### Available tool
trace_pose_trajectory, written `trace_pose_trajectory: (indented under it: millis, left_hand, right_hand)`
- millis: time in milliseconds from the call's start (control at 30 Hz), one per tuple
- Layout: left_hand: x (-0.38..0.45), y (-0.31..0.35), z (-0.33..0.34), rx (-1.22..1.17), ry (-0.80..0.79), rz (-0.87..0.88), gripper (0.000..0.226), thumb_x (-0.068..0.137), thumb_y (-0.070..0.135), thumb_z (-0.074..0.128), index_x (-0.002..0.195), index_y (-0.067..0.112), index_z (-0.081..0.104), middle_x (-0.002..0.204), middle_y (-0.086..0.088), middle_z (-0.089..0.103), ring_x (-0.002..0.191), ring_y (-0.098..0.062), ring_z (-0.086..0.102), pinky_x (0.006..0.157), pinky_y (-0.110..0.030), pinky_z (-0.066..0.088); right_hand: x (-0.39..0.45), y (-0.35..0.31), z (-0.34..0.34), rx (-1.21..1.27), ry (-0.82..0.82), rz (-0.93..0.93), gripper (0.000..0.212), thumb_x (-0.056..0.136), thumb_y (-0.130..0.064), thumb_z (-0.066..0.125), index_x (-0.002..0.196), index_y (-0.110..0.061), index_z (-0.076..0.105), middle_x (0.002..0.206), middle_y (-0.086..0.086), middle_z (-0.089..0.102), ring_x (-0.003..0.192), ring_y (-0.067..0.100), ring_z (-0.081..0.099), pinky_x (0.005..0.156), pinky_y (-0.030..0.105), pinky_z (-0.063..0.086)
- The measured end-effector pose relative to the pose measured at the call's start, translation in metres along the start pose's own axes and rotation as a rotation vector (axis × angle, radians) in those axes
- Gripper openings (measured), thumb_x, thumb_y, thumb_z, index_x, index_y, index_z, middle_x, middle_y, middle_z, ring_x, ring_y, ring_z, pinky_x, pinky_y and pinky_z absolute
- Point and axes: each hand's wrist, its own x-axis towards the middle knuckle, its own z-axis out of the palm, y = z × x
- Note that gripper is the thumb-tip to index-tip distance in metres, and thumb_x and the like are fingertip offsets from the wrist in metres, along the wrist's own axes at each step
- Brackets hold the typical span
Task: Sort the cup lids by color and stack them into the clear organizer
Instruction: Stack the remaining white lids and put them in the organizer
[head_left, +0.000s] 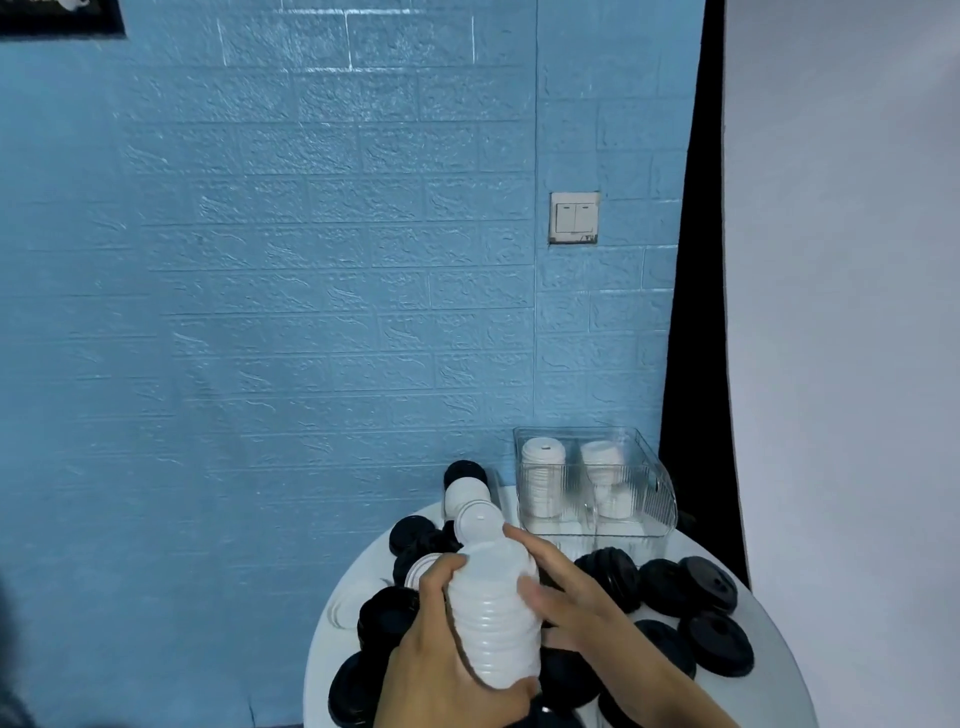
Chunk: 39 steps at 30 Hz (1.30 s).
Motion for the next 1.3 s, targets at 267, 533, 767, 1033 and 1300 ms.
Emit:
trace_pose_trajectory:
  millis: [267, 533, 767, 1033, 1300]
  left_hand:
    - [0.019, -0.006, 0.028, -0.037, -0.068, 0.178, 0.111, 0.044, 0.047, 0.086, 0.127, 0.069, 0.015, 0.127, 0.029, 0.053, 0.102, 0.003, 0.064, 0.075, -0.011, 0.051]
    - [0.106, 0.028, 0.053, -0.073, -0.192, 0.246, 0.106, 0.054, 0.038, 0.094, 0.13, 0.056, 0.022, 0.117, 0.037, 0.052, 0.1, 0.012, 0.057, 0.078, -0.012, 0.05]
    - [0.201, 0.036, 0.106, -0.131, -0.216, 0.238, 0.109, 0.052, 0.034, 0.097, 0.13, 0.055, 0.024, 0.118, 0.018, 0.058, 0.095, -0.006, 0.065, 0.078, -0.03, 0.057]
    - [0.321, 0.034, 0.186, -0.148, -0.283, 0.239, 0.116, 0.054, 0.028, 0.1, 0.138, 0.042, 0.02, 0.121, 0.009, 0.057, 0.102, -0.015, 0.064, 0.084, -0.029, 0.058]
    - [0.367, 0.009, 0.241, -0.102, -0.293, 0.177, 0.115, 0.051, 0.04, 0.099, 0.134, 0.046, 0.019, 0.115, 0.004, 0.064, 0.094, -0.018, 0.068, 0.081, -0.04, 0.061]
  right_hand:
    - [-0.005, 0.0, -0.02, 0.152, 0.139, 0.083, 0.042, 0.081, -0.042, 0.064, 0.123, -0.045, 0.064, 0.122, 0.01, 0.067, 0.116, 0.02, 0.066, 0.102, 0.049, 0.054]
    - [0.056, -0.025, -0.077, 0.127, 0.306, 0.147, 0.024, 0.101, -0.028, 0.056, 0.115, -0.046, 0.064, 0.125, -0.008, 0.067, 0.111, 0.01, 0.064, 0.08, 0.028, 0.055]
    - [0.11, -0.038, -0.144, 0.073, 0.348, 0.117, 0.033, 0.1, -0.048, 0.052, 0.131, -0.036, 0.057, 0.13, -0.006, 0.065, 0.118, 0.018, 0.065, 0.094, 0.037, 0.055]
    - [0.202, -0.022, -0.224, 0.018, 0.489, 0.107, 0.038, 0.1, -0.046, 0.049, 0.13, -0.025, 0.058, 0.124, -0.001, 0.066, 0.105, 0.015, 0.065, 0.075, 0.029, 0.051]
    - [0.257, 0.016, -0.267, -0.038, 0.555, 0.193, 0.041, 0.1, -0.047, 0.047, 0.13, -0.021, 0.059, 0.125, 0.001, 0.066, 0.106, 0.016, 0.064, 0.089, 0.033, 0.052]
